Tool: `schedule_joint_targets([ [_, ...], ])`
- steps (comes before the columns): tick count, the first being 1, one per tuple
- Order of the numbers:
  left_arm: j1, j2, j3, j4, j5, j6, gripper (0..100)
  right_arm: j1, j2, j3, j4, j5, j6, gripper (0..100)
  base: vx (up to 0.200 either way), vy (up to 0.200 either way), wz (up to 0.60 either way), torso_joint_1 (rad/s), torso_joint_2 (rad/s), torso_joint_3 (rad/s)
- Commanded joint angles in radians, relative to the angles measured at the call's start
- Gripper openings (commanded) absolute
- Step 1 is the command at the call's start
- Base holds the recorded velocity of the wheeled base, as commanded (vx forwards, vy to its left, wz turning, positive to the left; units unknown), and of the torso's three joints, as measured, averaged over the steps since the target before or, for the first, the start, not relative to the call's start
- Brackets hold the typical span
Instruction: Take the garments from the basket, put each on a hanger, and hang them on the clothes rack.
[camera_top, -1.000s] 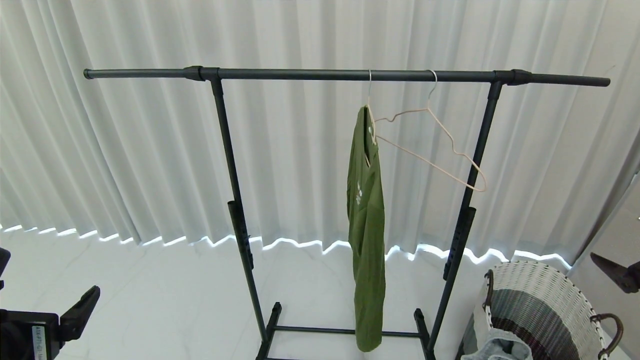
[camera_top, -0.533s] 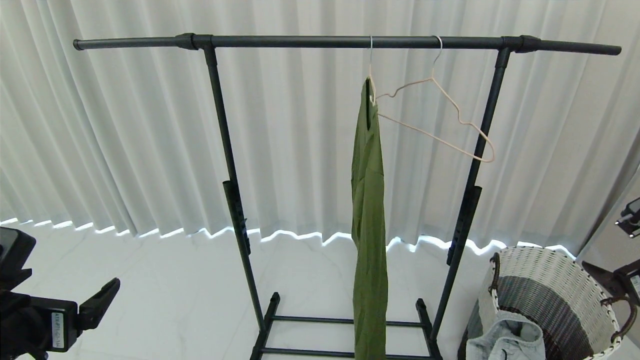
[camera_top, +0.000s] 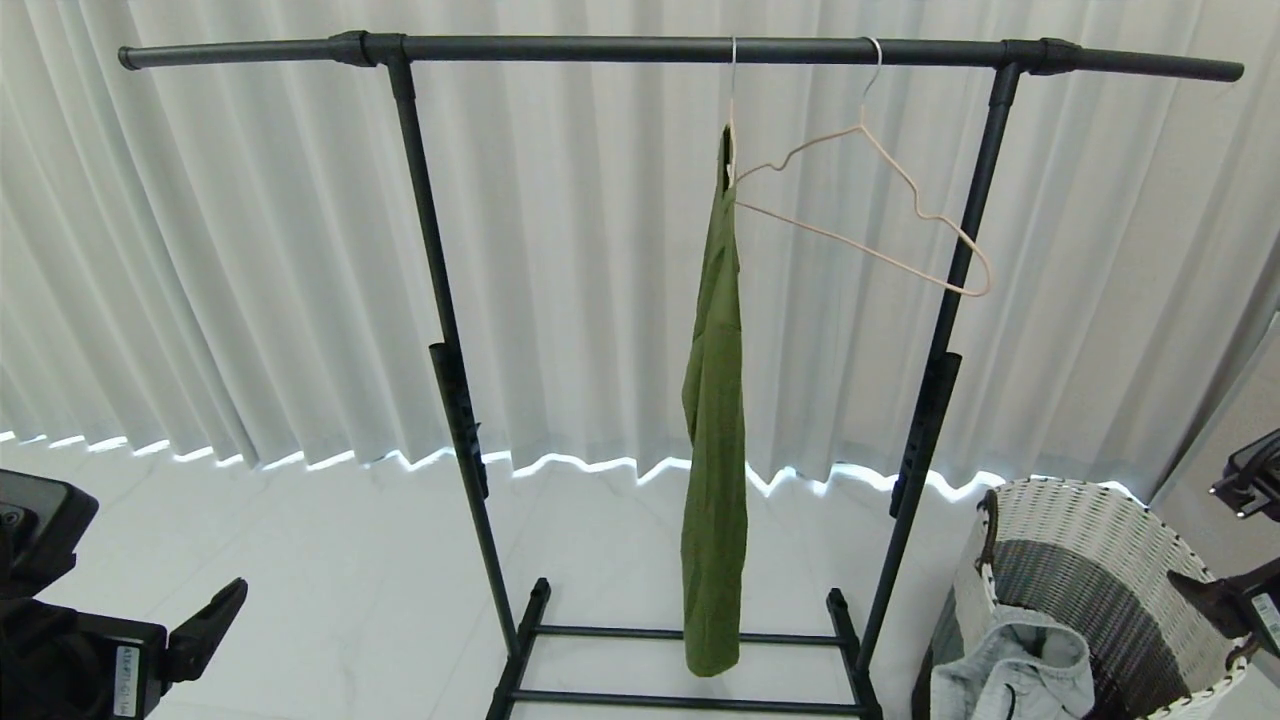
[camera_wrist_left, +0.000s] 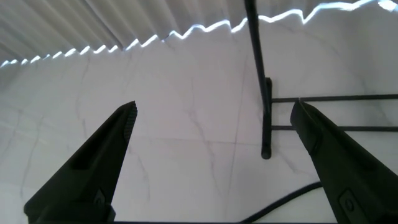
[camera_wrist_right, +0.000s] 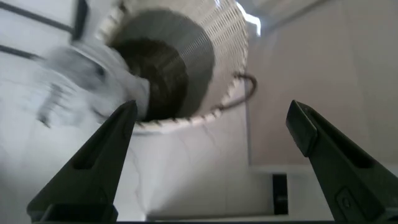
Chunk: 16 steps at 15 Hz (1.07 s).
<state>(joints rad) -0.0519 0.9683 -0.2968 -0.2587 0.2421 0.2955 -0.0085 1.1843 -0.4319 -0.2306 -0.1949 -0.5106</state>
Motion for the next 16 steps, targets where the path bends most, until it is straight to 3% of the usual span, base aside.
schedule_joint_targets([
  [1,-0.003,0.001,0.001,-0.001,0.0,0.001,100,-0.033,0.0,0.036,0.002,-0.014,-0.005,100,0.0,-0.2,0.0,0.002,0.0,0.007],
  [3,-0.011,0.001,0.001,-0.001,0.0,0.001,100,-0.05,-0.002,0.061,0.002,-0.015,-0.003,100,0.0,-0.2,0.0,-0.002,0.0,0.01],
  [7,-0.025,0.009,-0.002,-0.001,0.002,0.002,100,-0.031,0.048,0.081,0.001,0.026,0.004,100,0.0,0.0,0.0,0.0,0.0,0.0],
  [10,-0.026,0.026,-0.005,-0.001,0.0,0.001,100,-0.016,0.103,0.134,-0.049,0.1,0.003,100,0.2,0.0,0.0,-0.002,0.0,-0.002],
  [13,-0.042,0.03,0.001,-0.001,0.0,0.001,100,-0.018,0.176,0.211,-0.115,0.109,0.026,100,0.2,0.0,0.0,0.006,0.0,0.002],
  [16,-0.051,0.047,0.005,-0.001,-0.009,0.001,100,-0.018,0.316,0.222,-0.191,0.143,0.078,100,0.0,0.0,0.0,0.0,0.0,0.0],
])
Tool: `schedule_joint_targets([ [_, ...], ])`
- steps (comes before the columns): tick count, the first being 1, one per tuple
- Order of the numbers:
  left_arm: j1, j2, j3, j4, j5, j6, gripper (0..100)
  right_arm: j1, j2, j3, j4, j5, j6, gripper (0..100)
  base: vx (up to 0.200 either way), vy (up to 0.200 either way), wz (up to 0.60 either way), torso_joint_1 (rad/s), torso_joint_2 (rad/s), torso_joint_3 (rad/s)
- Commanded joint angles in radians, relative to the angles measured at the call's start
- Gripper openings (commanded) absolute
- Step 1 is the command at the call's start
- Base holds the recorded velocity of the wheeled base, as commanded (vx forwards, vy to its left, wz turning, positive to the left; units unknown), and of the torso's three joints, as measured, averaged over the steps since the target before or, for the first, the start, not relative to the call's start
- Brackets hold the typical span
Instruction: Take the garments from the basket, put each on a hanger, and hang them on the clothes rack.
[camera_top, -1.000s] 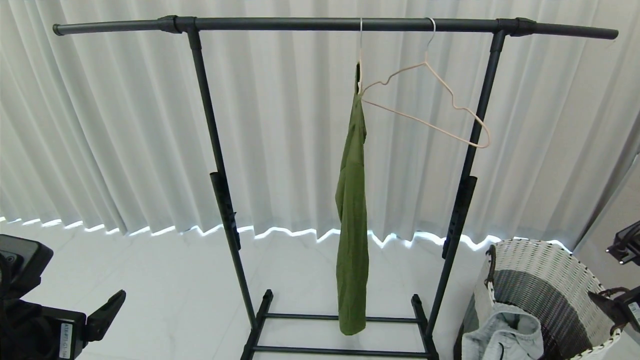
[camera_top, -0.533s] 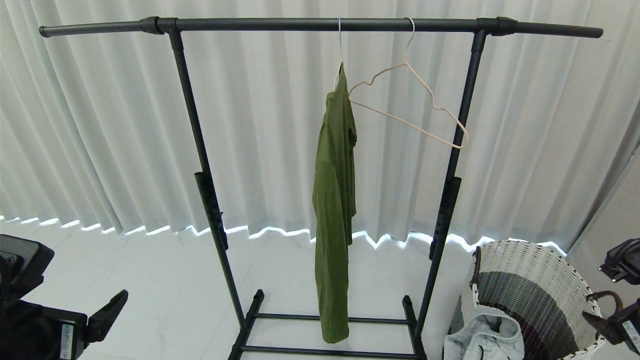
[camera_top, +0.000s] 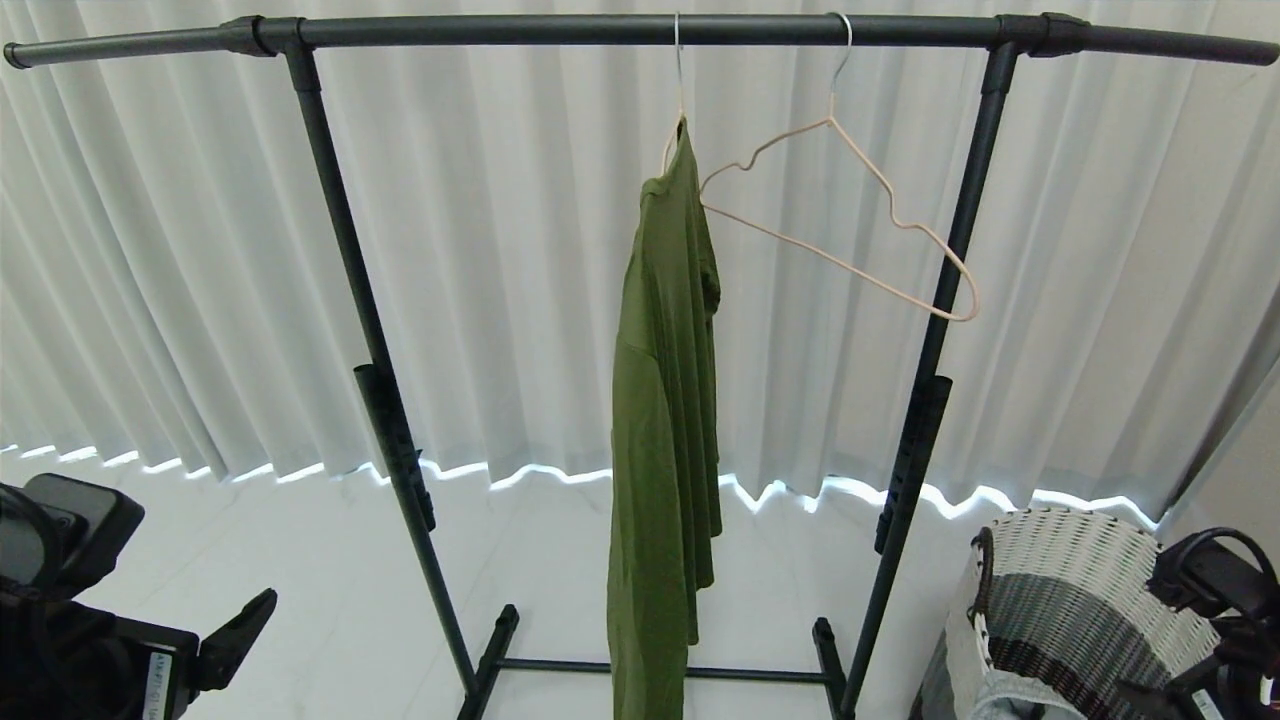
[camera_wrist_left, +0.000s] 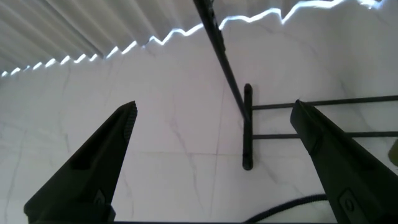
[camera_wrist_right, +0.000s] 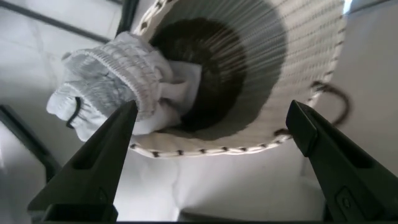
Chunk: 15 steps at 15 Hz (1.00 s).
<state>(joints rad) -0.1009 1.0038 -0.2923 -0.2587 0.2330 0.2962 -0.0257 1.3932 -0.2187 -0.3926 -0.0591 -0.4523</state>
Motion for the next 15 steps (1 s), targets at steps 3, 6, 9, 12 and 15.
schedule_joint_targets([
  [3,-0.048,0.006,0.004,-0.001,-0.057,-0.003,100,0.001,0.265,0.052,-0.15,0.01,0.063,100,0.0,0.0,0.0,0.0,0.0,0.0],
  [6,-0.094,-0.002,0.013,-0.001,-0.092,0.0,100,0.003,0.435,0.127,-0.368,0.021,0.063,100,0.0,0.0,0.0,0.0,0.0,0.0],
  [9,-0.163,-0.005,0.032,-0.001,-0.092,0.0,100,0.003,0.515,0.13,-0.454,0.081,0.064,100,0.0,0.0,0.0,0.0,0.0,0.0],
  [12,-0.201,-0.016,0.064,-0.001,-0.09,-0.002,100,0.032,0.475,0.139,-0.505,0.142,0.063,100,0.0,0.0,0.0,0.0,0.0,0.0],
  [15,-0.203,-0.013,0.07,-0.001,-0.092,0.0,100,0.021,0.543,0.144,-0.508,0.108,0.067,100,0.0,0.0,0.0,0.0,0.0,0.0],
])
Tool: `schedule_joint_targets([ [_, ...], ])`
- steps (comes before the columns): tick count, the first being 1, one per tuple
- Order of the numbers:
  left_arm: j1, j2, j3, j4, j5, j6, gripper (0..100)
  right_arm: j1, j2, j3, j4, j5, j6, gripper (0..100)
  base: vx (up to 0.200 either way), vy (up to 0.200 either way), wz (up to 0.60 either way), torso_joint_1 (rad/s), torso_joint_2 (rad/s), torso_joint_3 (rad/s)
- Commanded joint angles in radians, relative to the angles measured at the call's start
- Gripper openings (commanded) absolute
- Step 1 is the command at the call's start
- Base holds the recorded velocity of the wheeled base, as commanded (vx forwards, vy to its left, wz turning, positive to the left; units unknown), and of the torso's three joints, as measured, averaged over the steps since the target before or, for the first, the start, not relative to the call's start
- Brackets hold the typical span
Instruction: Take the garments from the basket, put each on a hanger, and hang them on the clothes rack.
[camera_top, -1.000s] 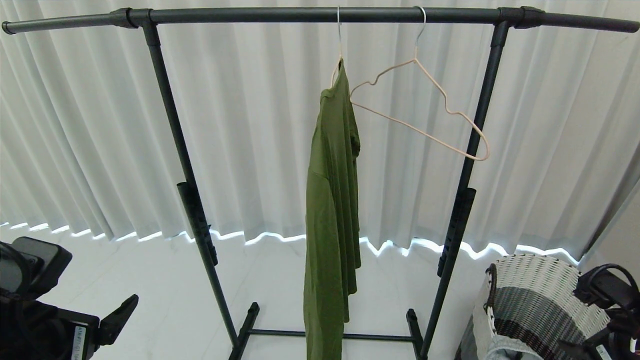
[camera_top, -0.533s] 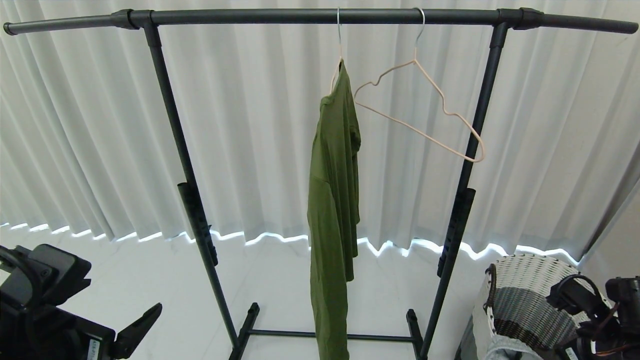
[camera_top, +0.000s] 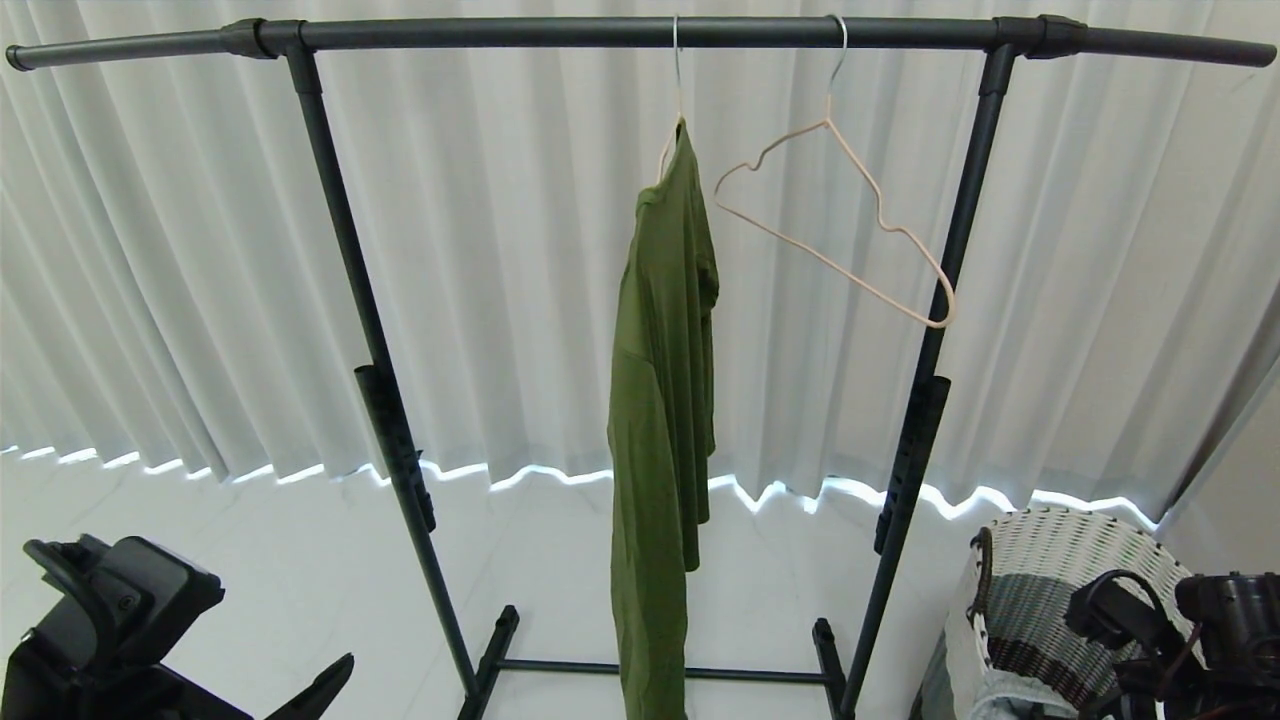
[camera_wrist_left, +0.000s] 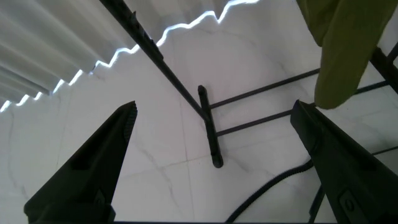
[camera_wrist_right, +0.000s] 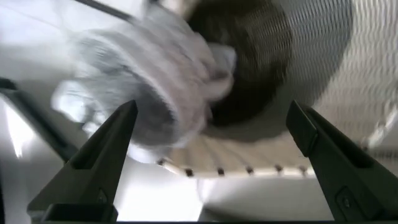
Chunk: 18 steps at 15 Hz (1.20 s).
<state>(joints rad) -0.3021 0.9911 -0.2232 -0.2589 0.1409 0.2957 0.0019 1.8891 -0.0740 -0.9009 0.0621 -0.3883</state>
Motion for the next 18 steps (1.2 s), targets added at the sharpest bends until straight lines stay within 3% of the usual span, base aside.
schedule_joint_targets([
  [1,-0.002,-0.002,-0.001,0.0,0.0,0.0,100,-0.01,0.071,-0.004,0.0,-0.059,0.019,100,0.0,0.0,0.0,0.0,0.0,0.0],
  [4,-0.002,-0.008,0.001,0.0,0.002,0.0,100,-0.01,0.142,-0.052,-0.004,-0.114,0.128,100,0.0,0.0,0.0,0.0,0.0,0.0],
  [6,-0.002,-0.009,0.001,0.0,0.0,0.0,100,-0.007,0.148,-0.047,-0.01,-0.154,0.138,100,0.0,0.0,0.0,0.0,0.0,0.0],
  [7,-0.002,-0.008,0.001,0.0,0.0,0.0,100,0.0,0.145,-0.041,-0.01,-0.157,0.14,0,0.0,0.0,0.0,0.0,0.0,0.0],
  [13,-0.002,-0.022,0.005,0.0,0.0,0.0,100,0.052,0.034,-0.092,0.02,-0.157,0.135,0,0.0,0.0,0.0,0.0,0.0,0.0],
  [18,0.003,-0.104,0.059,0.0,0.025,0.036,100,0.124,-0.237,-0.541,0.669,-0.16,0.138,0,0.0,0.0,0.0,0.0,0.0,0.0],
])
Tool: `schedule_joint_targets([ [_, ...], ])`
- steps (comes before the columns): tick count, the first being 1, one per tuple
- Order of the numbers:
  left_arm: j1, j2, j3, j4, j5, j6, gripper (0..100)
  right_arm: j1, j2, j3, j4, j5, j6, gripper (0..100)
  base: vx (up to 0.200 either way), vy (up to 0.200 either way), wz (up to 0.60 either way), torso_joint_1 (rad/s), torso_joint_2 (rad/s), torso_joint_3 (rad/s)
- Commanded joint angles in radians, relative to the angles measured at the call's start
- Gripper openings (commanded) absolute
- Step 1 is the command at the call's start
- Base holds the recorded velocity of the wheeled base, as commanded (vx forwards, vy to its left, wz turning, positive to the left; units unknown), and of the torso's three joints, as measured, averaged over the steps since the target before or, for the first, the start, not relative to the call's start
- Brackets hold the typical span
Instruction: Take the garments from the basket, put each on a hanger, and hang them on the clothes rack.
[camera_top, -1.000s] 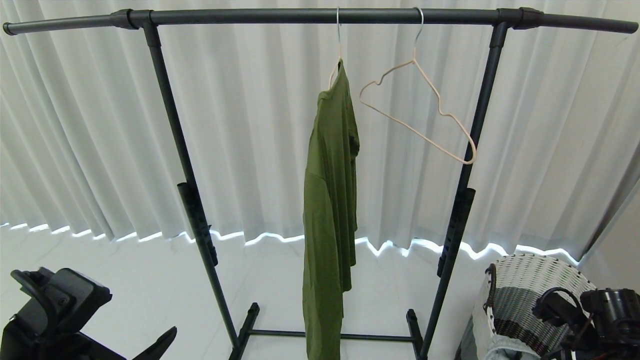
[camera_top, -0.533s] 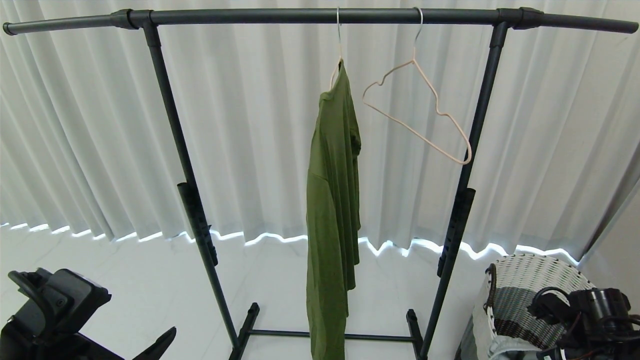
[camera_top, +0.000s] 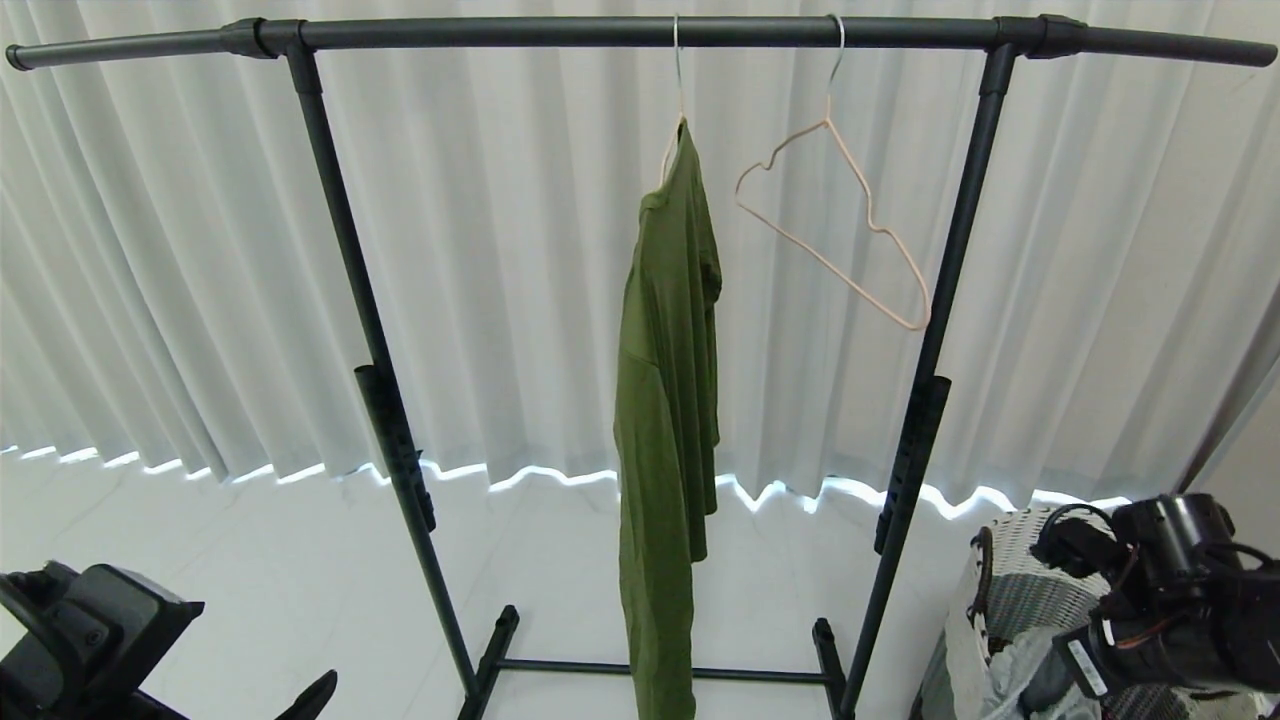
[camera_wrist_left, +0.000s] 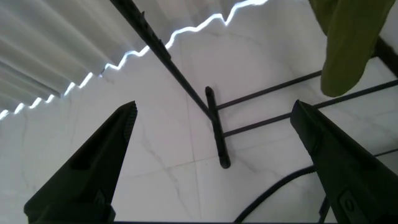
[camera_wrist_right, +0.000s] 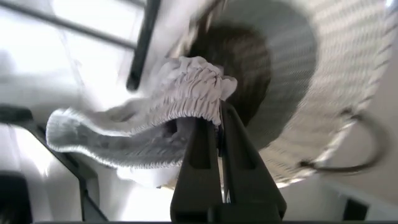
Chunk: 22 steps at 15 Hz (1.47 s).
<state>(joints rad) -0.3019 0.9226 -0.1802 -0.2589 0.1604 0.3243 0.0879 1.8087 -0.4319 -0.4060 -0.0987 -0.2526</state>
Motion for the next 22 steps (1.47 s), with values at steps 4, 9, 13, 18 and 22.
schedule_joint_targets([
  [4,0.003,-0.065,0.038,0.0,0.018,0.012,100,0.084,-0.273,-0.329,0.365,0.001,0.003,0,-0.2,0.0,0.0,0.005,0.0,0.001],
  [9,0.0,-0.019,-0.012,-0.002,0.013,0.01,100,0.273,-0.465,-0.427,0.541,0.001,0.019,0,-0.2,0.0,0.0,0.0,0.0,0.001],
  [13,-0.022,0.002,-0.064,0.0,-0.127,0.004,100,0.44,-0.471,-0.573,0.555,0.001,0.081,0,0.0,0.0,0.0,0.0,0.0,0.0],
  [18,-0.235,0.173,-0.193,-0.002,-0.315,-0.001,100,0.572,-0.442,-0.752,0.556,0.007,0.141,0,0.0,0.0,0.0,0.0,0.0,0.0],
  [22,-0.411,0.355,-0.324,-0.028,-0.387,-0.056,100,0.601,-0.442,-0.789,0.55,0.076,0.176,0,0.0,0.0,0.0,0.0,0.0,0.0],
])
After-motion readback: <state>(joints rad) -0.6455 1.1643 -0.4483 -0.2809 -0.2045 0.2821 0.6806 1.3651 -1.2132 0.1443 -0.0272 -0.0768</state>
